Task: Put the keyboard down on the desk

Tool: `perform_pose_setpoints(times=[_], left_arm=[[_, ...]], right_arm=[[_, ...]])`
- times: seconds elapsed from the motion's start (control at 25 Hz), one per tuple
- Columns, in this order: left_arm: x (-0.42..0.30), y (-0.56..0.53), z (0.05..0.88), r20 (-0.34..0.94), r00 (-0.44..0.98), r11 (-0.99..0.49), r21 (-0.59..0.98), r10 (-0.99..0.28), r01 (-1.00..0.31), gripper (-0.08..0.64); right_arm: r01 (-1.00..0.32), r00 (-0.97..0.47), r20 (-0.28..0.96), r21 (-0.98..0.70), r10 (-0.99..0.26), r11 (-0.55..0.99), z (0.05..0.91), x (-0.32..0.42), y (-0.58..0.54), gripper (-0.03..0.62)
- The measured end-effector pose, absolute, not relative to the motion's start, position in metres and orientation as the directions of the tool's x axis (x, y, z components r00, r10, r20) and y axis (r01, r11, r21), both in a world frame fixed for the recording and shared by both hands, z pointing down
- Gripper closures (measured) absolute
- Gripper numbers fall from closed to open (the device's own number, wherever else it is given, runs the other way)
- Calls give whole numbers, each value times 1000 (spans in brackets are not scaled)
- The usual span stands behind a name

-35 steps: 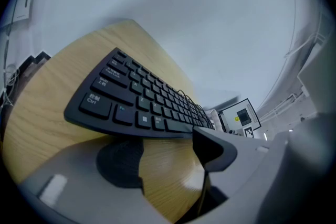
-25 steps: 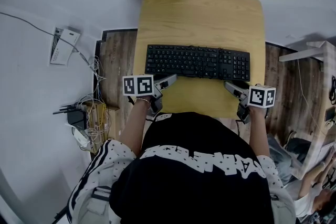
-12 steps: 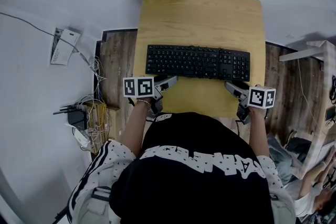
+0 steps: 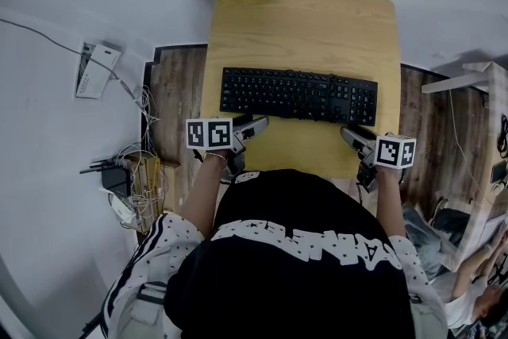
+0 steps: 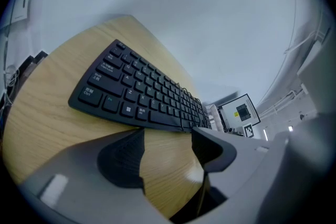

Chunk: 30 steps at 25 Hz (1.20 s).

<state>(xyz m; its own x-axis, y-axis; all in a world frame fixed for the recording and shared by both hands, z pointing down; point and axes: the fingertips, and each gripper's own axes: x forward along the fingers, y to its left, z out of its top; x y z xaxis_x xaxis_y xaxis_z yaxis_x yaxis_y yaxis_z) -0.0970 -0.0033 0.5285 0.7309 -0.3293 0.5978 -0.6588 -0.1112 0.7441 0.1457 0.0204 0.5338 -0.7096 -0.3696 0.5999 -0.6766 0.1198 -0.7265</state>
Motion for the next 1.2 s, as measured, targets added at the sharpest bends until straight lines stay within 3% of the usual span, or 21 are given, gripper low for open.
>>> perform_pose_setpoints(times=[0.2, 0.56, 0.8, 1.2], left_arm=[[-94, -1, 525, 591, 741, -135, 745, -319, -653, 288], [-79, -17, 495, 480, 789, -209, 787, -384, -580, 357], [-90, -38, 482, 475, 720, -250, 719, -505, -649, 513], [-91, -48, 467, 453, 689, -272, 686, -565, -675, 558]], right_arm=[[-647, -727, 553, -749, -407, 138, 524, 147, 16, 510], [-624, -732, 483, -758, -481, 190, 499, 138, -6, 580], [-638, -718, 455, -733, -526, 236, 487, 133, -16, 581], [-664, -684, 427, -701, -592, 262, 471, 127, -30, 581]])
